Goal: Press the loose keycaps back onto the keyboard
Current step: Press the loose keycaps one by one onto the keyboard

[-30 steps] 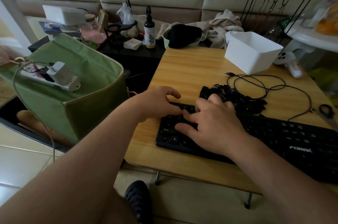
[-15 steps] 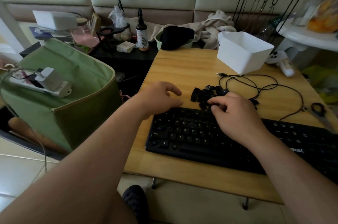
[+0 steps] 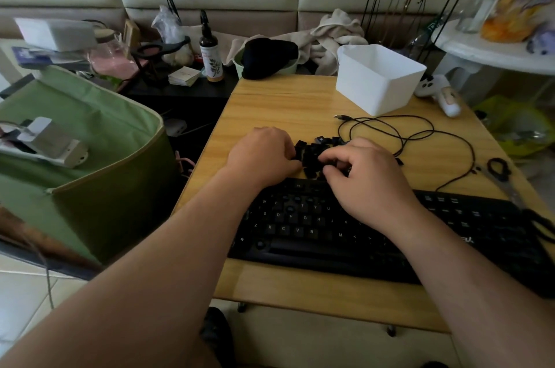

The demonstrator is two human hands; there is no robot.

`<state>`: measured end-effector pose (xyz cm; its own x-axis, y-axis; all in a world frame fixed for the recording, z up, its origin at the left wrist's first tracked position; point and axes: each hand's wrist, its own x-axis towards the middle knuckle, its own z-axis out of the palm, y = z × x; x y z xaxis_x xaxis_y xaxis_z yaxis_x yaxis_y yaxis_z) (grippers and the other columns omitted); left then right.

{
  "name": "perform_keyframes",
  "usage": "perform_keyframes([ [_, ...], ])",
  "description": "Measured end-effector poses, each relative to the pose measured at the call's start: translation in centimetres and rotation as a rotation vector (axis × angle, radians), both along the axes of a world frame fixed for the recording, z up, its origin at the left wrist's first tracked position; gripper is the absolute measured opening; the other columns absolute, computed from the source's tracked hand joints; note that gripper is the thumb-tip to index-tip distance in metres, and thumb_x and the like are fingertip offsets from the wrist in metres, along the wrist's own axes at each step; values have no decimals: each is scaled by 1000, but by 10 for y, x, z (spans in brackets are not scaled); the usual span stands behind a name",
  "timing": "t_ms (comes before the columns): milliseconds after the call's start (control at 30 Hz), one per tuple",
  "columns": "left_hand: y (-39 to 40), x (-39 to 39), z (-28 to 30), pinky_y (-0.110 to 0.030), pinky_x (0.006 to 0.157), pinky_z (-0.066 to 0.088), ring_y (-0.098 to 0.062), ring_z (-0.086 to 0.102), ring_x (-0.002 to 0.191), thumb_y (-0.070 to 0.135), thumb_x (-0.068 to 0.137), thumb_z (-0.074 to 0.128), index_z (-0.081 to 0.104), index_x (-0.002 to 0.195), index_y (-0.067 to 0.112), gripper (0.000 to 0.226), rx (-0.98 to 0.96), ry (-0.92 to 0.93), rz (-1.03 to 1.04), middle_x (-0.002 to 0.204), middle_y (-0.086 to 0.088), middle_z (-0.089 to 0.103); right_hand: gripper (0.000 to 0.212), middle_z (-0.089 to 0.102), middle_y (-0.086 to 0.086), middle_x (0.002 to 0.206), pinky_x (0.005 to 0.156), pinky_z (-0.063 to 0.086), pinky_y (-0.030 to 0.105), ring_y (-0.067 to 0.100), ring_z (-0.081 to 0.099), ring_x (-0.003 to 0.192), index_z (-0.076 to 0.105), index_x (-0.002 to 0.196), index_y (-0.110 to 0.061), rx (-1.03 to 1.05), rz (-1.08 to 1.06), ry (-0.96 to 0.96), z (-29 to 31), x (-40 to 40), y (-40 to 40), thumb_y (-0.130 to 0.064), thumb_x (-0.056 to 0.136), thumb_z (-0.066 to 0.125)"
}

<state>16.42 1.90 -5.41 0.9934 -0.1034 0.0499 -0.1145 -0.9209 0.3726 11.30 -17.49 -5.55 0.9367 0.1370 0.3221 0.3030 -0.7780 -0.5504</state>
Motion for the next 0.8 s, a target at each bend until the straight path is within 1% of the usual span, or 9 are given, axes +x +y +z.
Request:
perform_keyframes([
  [67,0,-1,0,-41,82,60,-15,62,96,56,81,77,69,89,33,26,2,-2,13,99,9,67,19,55,-15,90,87,52,49,15,56,92,77,105,-39,7,-1,-4,1,-1,-1,-28,92,68],
  [133,0,-2,1,-37,77,57,-14,59,94,60,80,77,64,84,32,31,16,-9,26,97,8,64,19,55,-15,89,87,52,49,14,56,91,77,104,-39,16,-1,-9,2,-1,-1,-27,92,69],
  [233,-1,-3,1,-35,72,54,-14,58,91,56,80,78,56,86,32,32,4,-11,23,94,9,62,19,56,-14,89,87,53,49,14,56,91,77,104,-38,21,3,-14,2,-3,-2,-26,92,69],
  [367,-2,-4,3,-40,82,60,-15,61,99,41,85,75,67,106,34,24,-17,-11,-35,97,11,68,19,56,-15,91,87,53,49,15,56,92,77,106,-39,10,6,-10,2,-3,-2,-27,93,68],
  [433,-2,-5,5,-39,84,61,-14,63,99,33,86,72,71,109,33,23,5,-7,-46,98,10,70,19,56,-15,91,86,53,49,15,56,92,77,106,-39,3,6,-5,2,-3,-2,-28,93,68],
  [533,1,-6,9,-33,82,60,-13,65,96,32,88,70,75,106,28,19,0,-11,-25,98,8,71,19,56,-15,91,87,53,49,14,56,92,76,107,-39,6,4,-2,2,-3,-2,-28,93,68],
  [600,4,-9,14,-24,71,55,-8,64,90,32,91,69,78,102,27,15,-88,-9,6,94,11,69,21,55,-16,91,85,53,46,10,55,88,76,109,-38,17,0,-13,2,-3,-3,-26,93,69],
  [700,7,-17,21,-19,58,46,-6,63,75,26,92,69,79,92,30,10,-366,62,60,85,11,71,29,56,-15,91,75,47,25,1,52,82,74,121,-36,27,28,-39,5,-4,-2,-26,94,70],
  [800,6,-24,27,-26,65,51,-10,61,71,20,92,71,80,89,27,12,-687,186,64,83,1,76,42,59,-15,98,71,36,9,-6,51,83,67,133,-38,51,72,-50,8,-6,2,-30,92,75],
])
